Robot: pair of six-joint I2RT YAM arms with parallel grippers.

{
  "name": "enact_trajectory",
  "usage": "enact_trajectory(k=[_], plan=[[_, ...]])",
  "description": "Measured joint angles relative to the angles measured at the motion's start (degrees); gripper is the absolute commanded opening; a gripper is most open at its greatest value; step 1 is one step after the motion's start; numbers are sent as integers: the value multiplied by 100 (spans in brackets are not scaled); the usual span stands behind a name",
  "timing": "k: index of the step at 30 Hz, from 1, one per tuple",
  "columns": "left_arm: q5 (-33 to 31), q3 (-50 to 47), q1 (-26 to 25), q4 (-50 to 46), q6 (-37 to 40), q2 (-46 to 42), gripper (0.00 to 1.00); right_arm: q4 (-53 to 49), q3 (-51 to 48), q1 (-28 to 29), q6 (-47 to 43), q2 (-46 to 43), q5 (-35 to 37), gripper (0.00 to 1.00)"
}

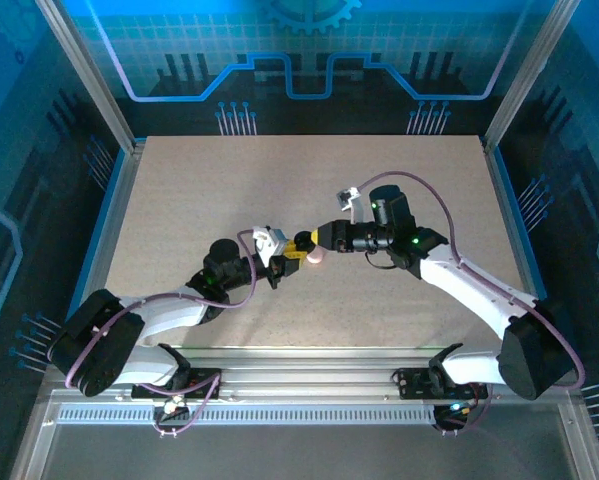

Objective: Insert the wireless bluetooth earbuds into the charging case

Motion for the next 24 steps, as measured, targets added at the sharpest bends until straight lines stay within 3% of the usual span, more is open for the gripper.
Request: enact_trajectory(k=[24], plan=[[0, 0, 0, 72, 0, 0, 18, -74, 57, -210, 173, 195, -688, 23]])
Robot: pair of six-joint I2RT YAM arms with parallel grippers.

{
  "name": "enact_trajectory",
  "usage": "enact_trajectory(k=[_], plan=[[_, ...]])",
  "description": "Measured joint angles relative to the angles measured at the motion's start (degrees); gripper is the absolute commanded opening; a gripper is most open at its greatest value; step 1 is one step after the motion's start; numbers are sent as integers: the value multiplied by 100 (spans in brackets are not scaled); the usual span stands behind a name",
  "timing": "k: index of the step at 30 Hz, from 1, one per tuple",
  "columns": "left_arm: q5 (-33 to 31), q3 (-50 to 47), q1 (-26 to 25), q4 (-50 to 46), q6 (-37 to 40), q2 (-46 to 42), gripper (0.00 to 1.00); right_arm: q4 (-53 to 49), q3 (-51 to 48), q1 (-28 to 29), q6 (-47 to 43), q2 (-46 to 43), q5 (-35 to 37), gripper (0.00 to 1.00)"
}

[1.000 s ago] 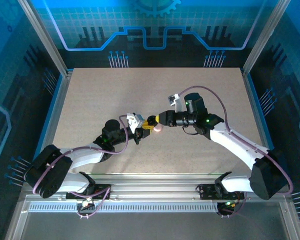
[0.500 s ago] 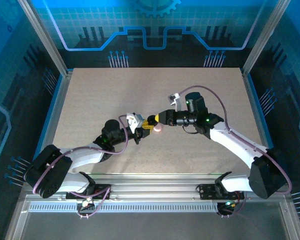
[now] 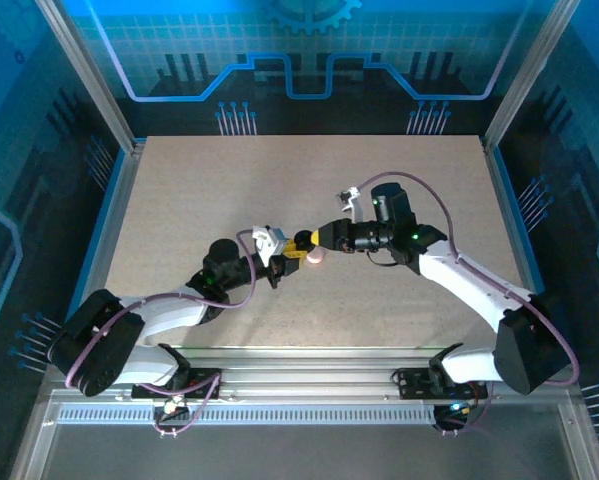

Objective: Insert the wireless bluetooth earbuds into the charging case

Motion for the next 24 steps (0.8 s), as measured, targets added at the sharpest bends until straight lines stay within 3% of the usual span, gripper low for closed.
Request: enact_trajectory(k=[24], plan=[[37, 0, 0, -2, 35, 0, 18, -492, 476, -162, -48, 433, -597, 24]])
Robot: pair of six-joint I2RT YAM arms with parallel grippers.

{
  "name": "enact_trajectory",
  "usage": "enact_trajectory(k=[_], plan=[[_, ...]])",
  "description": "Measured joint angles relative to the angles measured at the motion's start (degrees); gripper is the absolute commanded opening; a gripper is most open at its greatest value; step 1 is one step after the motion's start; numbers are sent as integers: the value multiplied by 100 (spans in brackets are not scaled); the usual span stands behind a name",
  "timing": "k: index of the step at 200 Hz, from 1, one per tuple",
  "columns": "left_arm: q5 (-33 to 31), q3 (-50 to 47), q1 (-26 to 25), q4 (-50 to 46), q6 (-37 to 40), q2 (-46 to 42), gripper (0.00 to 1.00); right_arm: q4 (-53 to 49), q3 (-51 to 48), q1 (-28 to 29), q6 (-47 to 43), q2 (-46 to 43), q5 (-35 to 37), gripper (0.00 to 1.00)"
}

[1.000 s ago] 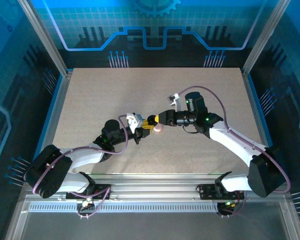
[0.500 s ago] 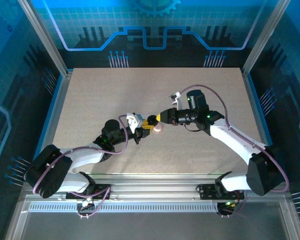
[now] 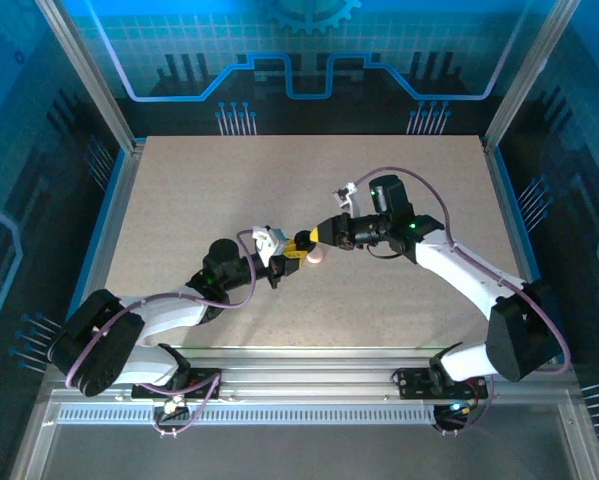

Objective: Insert the wireless bluetooth earbuds into the charging case

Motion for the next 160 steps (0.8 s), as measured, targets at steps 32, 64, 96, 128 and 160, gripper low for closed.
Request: enact_trajectory(k=[32, 64, 96, 128, 160], plan=[[9, 0, 0, -4, 4, 0, 18, -177, 72, -101, -20, 46, -98, 24], [11, 0, 0, -39, 4, 0, 18, -323, 155, -177, -26, 105, -144, 24], [15, 0, 0, -44, 7, 0, 18, -455, 269, -188, -79, 227, -291, 24], [55, 2, 0, -42, 7, 0, 18, -691, 398, -201, -177, 297, -393, 24], [76, 0, 0, -42, 7, 0, 18, -855, 503, -212, -238, 363, -439, 24]])
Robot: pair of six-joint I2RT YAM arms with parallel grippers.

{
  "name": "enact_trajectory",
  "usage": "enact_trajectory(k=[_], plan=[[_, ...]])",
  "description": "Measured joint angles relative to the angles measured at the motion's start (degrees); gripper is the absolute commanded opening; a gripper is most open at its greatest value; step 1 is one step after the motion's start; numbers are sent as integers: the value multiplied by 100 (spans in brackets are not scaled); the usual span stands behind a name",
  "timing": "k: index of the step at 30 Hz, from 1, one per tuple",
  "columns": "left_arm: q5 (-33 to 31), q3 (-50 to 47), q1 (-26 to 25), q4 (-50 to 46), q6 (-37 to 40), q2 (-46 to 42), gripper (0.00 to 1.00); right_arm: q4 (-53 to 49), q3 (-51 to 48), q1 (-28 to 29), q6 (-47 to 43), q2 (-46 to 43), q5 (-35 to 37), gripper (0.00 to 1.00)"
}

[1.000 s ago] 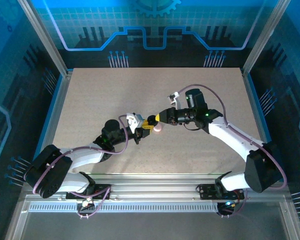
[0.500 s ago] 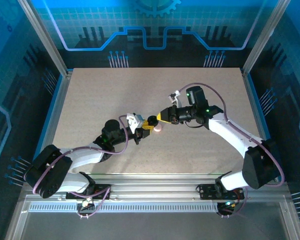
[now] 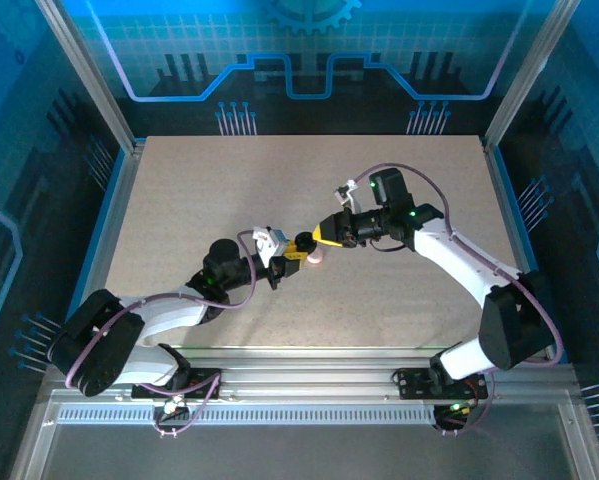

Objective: Insert the wireless bluetooth earbuds into the charging case

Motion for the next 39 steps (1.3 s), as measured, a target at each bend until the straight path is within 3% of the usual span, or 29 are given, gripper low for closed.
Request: enact_trajectory(k=[20, 39], plan=[[81, 0, 0, 15, 286, 0, 18, -1143, 595, -85, -669, 330, -522, 23], [133, 0, 0, 131, 737, 0, 18, -1325, 656, -111, -728, 332, -555, 23]])
